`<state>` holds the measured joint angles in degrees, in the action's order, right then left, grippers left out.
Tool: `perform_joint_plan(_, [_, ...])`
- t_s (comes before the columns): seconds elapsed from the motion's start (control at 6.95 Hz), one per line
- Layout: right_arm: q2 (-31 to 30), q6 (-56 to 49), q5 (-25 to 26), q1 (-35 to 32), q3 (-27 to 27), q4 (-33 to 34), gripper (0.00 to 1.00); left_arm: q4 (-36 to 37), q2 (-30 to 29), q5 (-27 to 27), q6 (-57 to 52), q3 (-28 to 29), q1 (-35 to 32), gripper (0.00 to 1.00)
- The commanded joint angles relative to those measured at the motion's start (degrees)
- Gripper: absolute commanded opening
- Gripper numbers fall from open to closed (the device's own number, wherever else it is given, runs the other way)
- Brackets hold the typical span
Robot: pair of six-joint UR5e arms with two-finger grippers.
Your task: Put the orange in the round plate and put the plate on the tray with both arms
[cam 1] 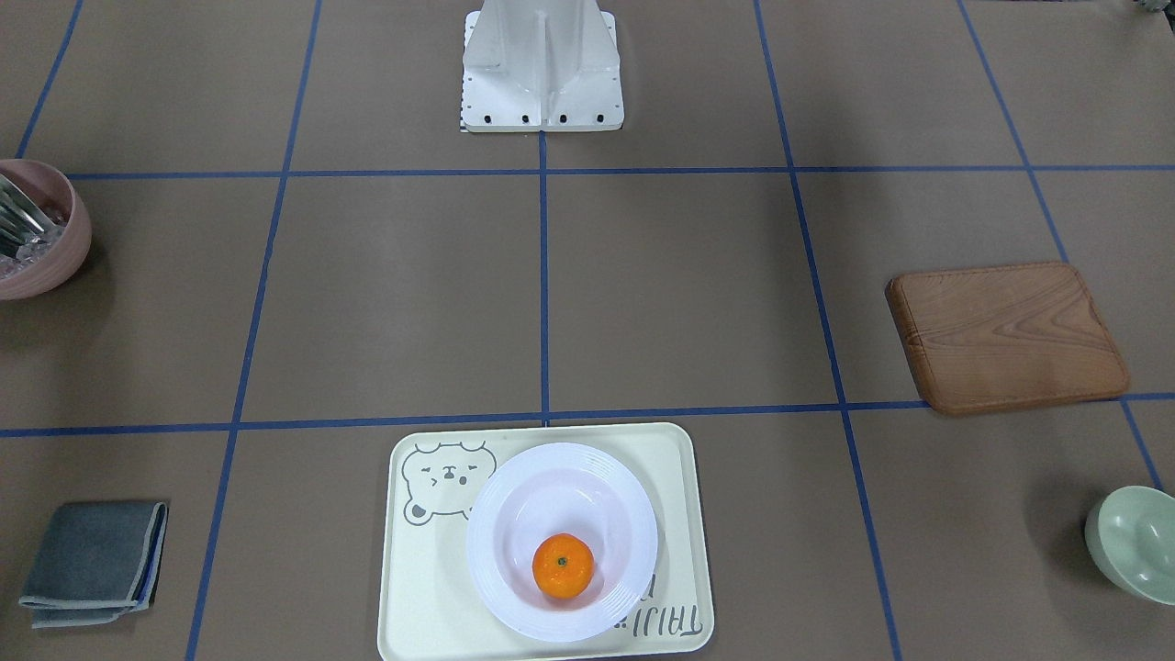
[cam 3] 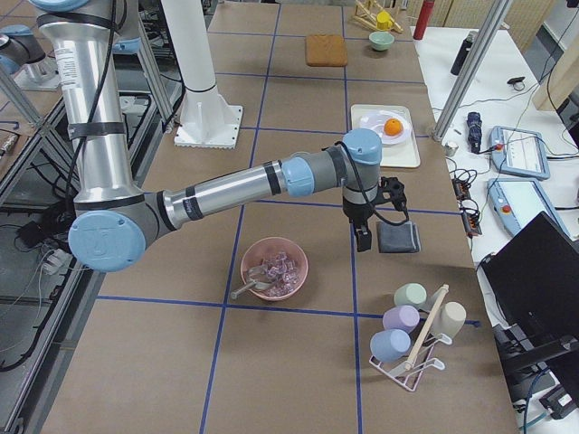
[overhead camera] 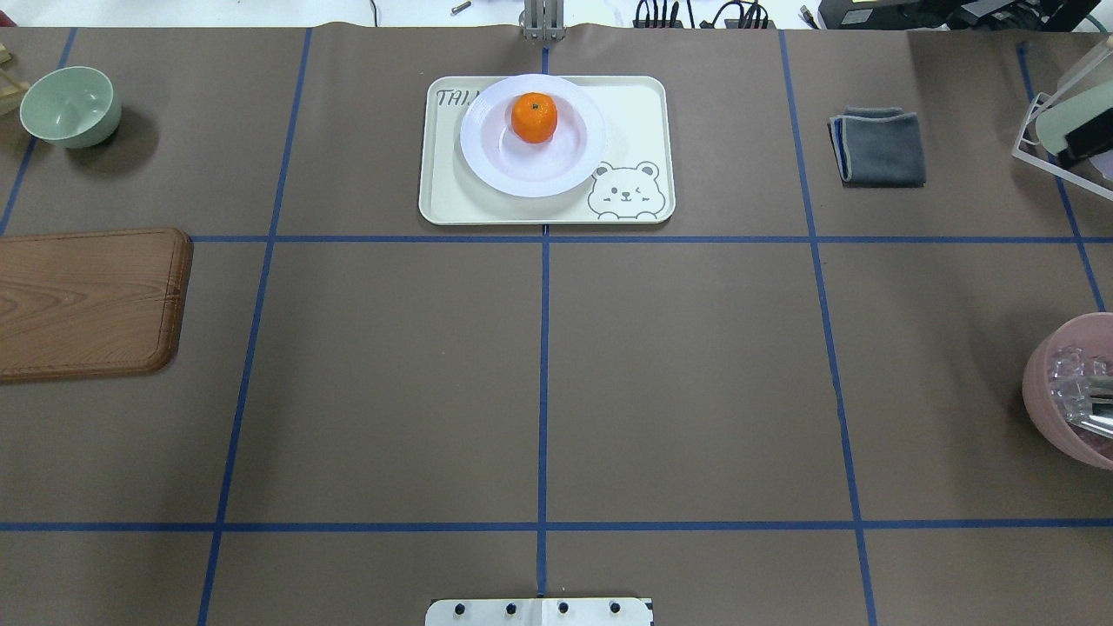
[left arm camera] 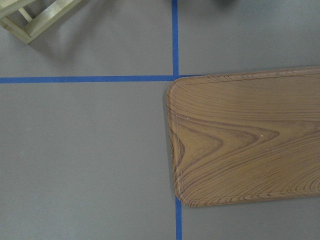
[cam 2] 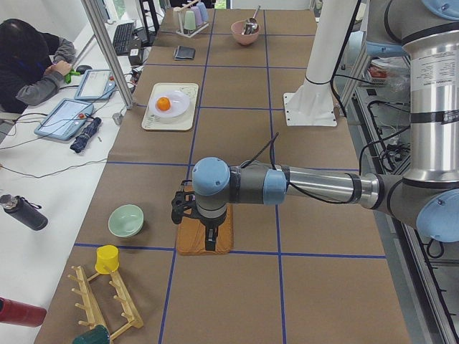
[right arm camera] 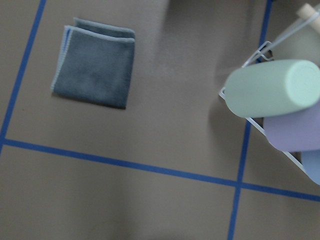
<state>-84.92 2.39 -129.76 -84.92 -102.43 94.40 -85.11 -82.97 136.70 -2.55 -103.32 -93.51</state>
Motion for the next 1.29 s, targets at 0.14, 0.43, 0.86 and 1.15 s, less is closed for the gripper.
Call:
perform_joint_plan(0.14, [-6.21, -13.28, 0.21, -8.07, -0.84, 7.65, 1.00, -0.06, 0.00, -0.03, 0.00, -0.04, -0.01, 0.98])
perform_joint_plan(0.43, [-6.23, -13.11, 2.23, -8.07, -0.58, 7.56, 1.00, -0.06, 0.00, -0.03, 0.00, -0.04, 0.08, 0.98])
perform_joint_plan(0.86, [-6.75, -13.01, 1.79, -7.98, 1.88, 7.47, 1.00, -0.15, 0.00, 0.06, 0.00, 0.05, 0.08, 0.98])
perform_joint_plan(1.15, [-6.84, -13.19, 1.36, -7.98, 1.28, 1.09, 1.00, -0.15, 0.00, 0.06, 0.00, 0.05, 0.08, 0.98])
